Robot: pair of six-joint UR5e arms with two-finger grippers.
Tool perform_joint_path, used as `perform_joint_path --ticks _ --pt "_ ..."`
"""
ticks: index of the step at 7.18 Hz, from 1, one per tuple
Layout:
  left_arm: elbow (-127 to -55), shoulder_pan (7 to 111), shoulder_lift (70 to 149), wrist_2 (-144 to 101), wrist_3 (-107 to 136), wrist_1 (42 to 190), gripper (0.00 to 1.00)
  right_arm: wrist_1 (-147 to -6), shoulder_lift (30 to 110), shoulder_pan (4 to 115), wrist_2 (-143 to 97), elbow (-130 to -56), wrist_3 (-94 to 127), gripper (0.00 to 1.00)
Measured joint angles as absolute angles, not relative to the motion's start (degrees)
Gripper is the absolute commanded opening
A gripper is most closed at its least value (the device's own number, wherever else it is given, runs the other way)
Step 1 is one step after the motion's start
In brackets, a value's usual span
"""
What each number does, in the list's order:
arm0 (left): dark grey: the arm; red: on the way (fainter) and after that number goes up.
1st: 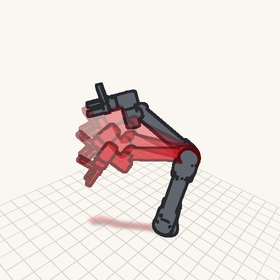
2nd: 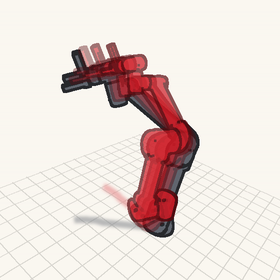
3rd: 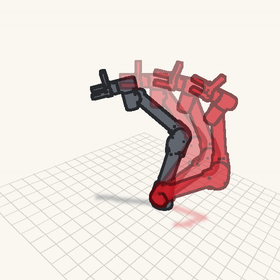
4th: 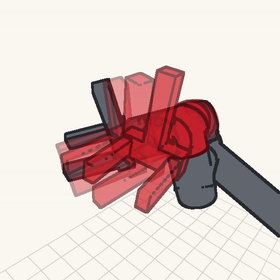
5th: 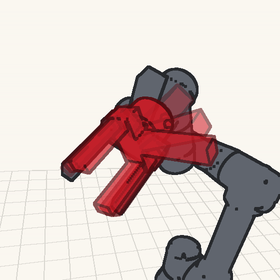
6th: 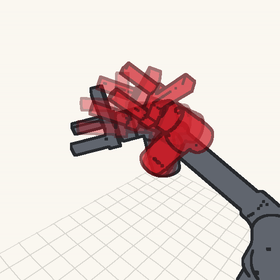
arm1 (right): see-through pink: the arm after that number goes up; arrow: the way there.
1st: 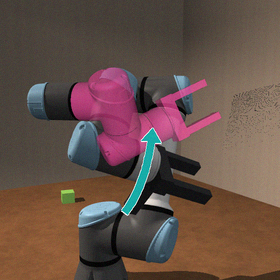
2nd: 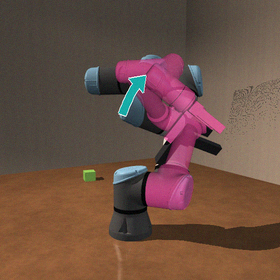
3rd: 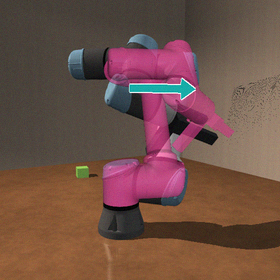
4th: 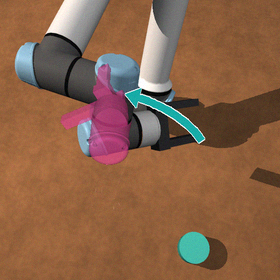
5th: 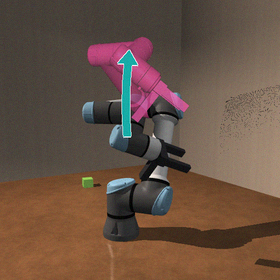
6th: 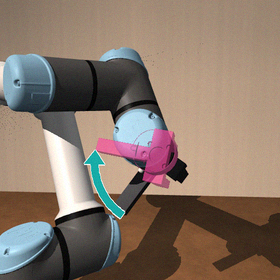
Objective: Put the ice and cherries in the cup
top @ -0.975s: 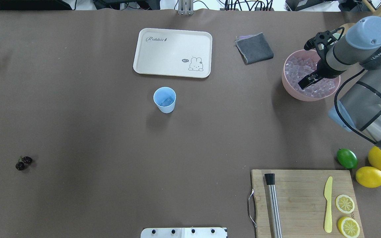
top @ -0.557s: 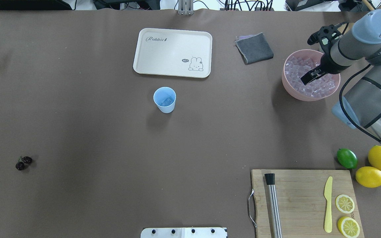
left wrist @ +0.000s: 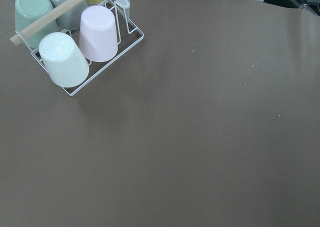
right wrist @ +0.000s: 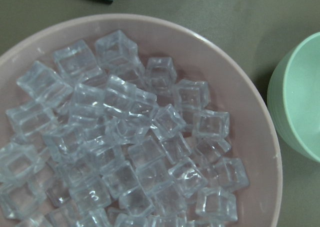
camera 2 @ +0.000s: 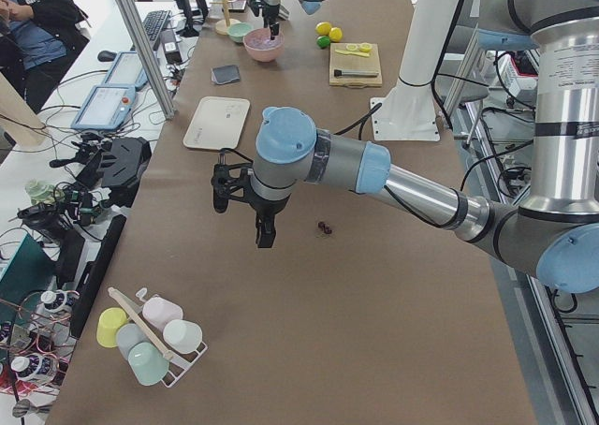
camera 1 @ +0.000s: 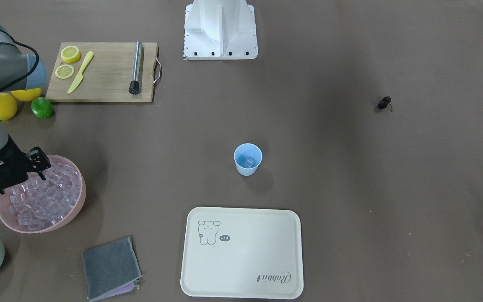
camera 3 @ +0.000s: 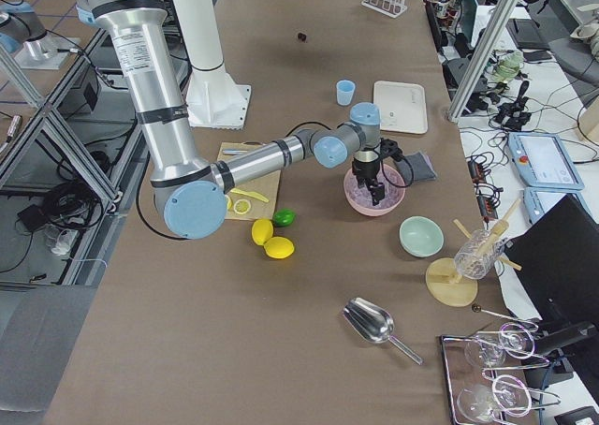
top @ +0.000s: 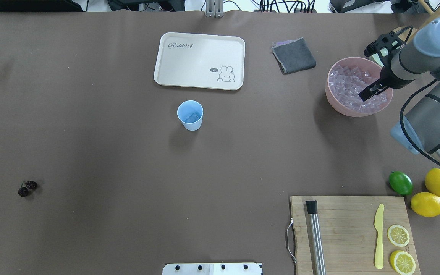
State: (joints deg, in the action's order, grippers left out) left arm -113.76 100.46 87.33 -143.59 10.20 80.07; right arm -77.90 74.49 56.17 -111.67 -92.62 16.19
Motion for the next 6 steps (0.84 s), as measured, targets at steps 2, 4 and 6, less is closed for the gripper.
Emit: perform_joint_path --ticks 2,4,6 --pt "-113.9 100.5 87.5 -143.6 10.2 80.1 0.98 -78.1 75.1 55.1 -111.0 -92.6 16.5 0.68" --pt "-114.1 100.5 87.5 -143.6 10.2 80.1 0.98 -78.2 75.6 54.9 -110.9 -92.5 16.5 0.39" --pt "-114.4 100.5 87.4 -143.6 10.2 80.1 0.98 -78.3 76.0 54.9 -110.9 -92.7 16.5 0.32"
